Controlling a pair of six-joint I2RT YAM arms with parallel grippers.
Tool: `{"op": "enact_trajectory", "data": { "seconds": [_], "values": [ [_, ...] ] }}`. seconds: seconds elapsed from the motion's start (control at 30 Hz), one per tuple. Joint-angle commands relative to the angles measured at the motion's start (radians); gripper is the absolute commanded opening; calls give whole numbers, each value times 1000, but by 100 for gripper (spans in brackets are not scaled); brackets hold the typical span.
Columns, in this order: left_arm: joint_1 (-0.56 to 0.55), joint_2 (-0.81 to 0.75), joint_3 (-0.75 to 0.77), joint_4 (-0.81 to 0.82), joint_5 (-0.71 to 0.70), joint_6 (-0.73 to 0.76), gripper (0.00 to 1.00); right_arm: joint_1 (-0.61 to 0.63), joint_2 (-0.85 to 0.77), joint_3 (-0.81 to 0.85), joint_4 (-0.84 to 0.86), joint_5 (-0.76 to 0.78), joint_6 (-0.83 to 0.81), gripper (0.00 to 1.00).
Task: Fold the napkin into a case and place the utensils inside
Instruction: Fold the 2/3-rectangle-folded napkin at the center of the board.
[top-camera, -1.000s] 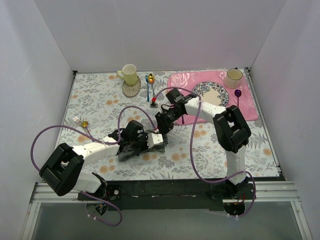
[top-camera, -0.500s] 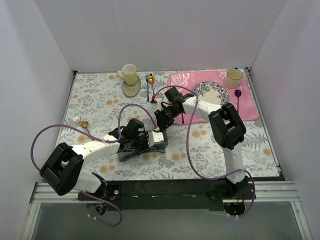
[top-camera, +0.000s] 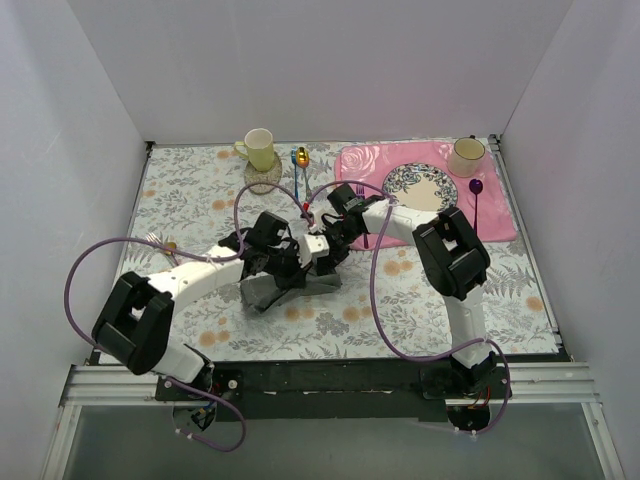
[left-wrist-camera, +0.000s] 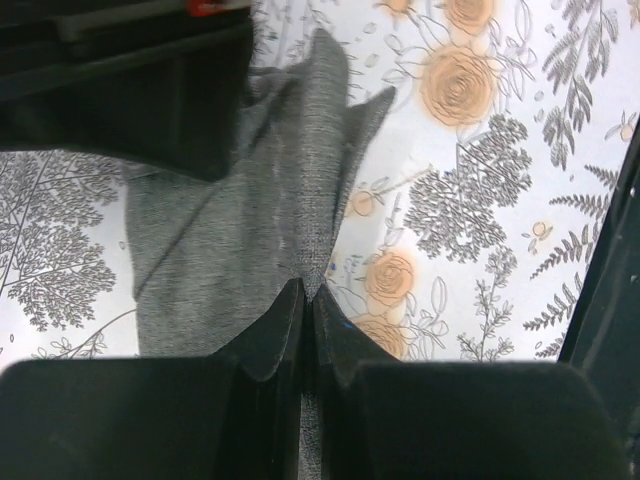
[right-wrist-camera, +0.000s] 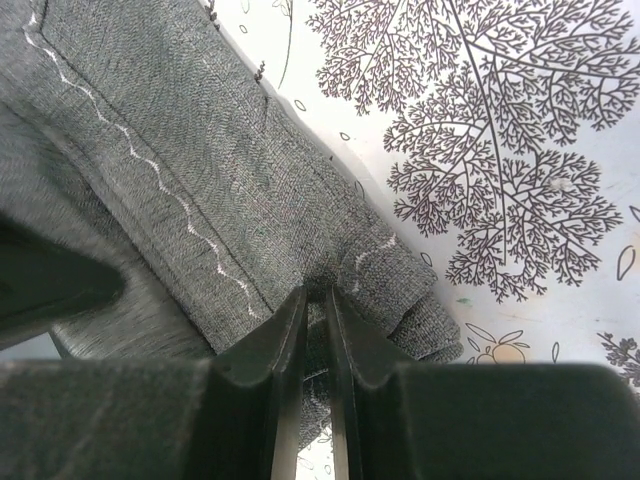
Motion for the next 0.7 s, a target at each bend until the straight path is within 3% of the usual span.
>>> {"op": "enact_trajectory", "data": {
  "seconds": [0.0,0.27,0.67],
  "values": [
    [95,80,81,-62,108,-11,0,6,15,-39,14,86,-51,21],
    [250,224,89,-115,231,-22,0,4,7,-42,26,100,-62,21],
    [270,275,63,-116,245,-25,0,-2,-103,-17,98,69,-30,20]
  ]
}}
